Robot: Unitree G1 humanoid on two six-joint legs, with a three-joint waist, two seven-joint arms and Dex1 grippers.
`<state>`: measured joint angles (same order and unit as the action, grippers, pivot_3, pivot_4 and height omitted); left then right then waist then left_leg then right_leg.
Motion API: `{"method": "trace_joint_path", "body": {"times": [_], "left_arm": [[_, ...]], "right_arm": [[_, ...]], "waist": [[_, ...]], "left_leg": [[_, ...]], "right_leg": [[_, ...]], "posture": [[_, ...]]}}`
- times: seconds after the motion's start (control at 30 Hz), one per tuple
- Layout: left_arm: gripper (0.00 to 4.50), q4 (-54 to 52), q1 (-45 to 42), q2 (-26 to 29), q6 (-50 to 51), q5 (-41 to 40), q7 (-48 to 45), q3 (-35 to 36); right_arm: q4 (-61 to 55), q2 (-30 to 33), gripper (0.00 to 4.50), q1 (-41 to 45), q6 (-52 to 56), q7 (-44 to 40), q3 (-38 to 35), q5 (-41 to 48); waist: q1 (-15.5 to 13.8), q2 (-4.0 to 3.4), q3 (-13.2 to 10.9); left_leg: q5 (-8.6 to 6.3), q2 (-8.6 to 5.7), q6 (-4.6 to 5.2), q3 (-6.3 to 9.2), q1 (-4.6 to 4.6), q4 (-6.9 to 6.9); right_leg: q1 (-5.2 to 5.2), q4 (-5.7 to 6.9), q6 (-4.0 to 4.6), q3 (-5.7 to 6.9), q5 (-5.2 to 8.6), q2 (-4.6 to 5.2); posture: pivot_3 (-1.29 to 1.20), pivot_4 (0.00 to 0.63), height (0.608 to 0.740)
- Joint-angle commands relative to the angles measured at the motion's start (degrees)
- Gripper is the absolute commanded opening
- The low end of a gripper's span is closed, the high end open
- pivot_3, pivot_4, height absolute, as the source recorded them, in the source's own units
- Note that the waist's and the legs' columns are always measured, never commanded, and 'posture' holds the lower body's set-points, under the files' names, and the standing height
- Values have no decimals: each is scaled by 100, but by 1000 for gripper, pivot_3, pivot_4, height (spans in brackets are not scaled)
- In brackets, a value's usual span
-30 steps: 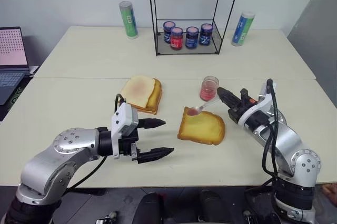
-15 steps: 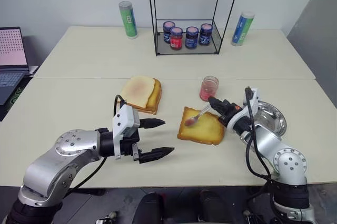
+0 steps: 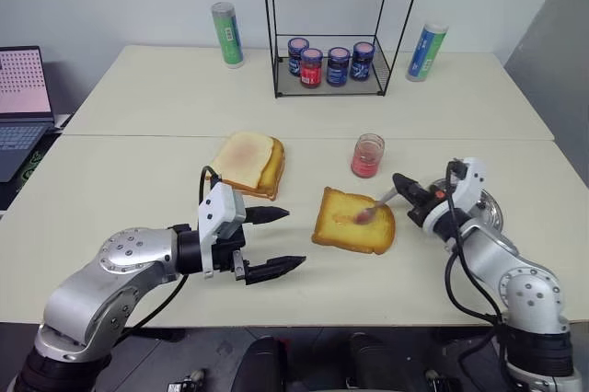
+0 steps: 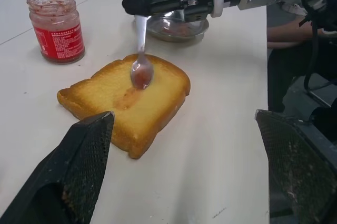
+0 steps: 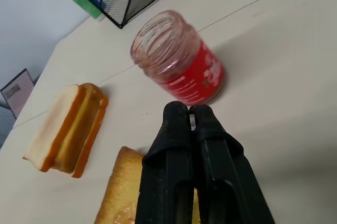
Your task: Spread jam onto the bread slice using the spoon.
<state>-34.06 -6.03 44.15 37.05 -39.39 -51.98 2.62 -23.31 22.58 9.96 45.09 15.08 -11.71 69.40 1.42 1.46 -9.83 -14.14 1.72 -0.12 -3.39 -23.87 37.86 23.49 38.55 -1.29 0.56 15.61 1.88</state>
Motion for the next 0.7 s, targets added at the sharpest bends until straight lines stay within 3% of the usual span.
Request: {"method": "trace_joint_path", "body": {"times": [0.03,0.3,0.53,0.7], "left_arm": [[4500,-11,-132,6,-116,3,-68,-3],[4500,102,-248,-8,-134,52,-143,-34],[4500,52,-244,4,-100,39,-107,-9],[4500,-58,-128,39,-79,9,-69,58]], "right_arm": [[-217,273,88,-18,152,50,-418,259],[-60,-327,88,462,79,507,-295,1195],[303,-903,88,666,56,217,462,403],[427,-587,88,597,25,-338,685,-511]], "waist": [[-2,1,0],[28,2,-1],[20,2,-2],[8,3,-1]], "left_leg": [[0,0,0,0,0,0],[0,9,0,-1,2,-1],[0,11,0,1,0,-1],[0,2,0,0,-1,1]], "right_leg": [[0,0,0,0,0,0],[2,3,0,-3,0,-14],[3,2,3,-2,-2,-16],[2,0,17,-2,-10,-7]], "posture": [[0,150,740],[0,150,740],[0,150,740],[0,150,740]]}}
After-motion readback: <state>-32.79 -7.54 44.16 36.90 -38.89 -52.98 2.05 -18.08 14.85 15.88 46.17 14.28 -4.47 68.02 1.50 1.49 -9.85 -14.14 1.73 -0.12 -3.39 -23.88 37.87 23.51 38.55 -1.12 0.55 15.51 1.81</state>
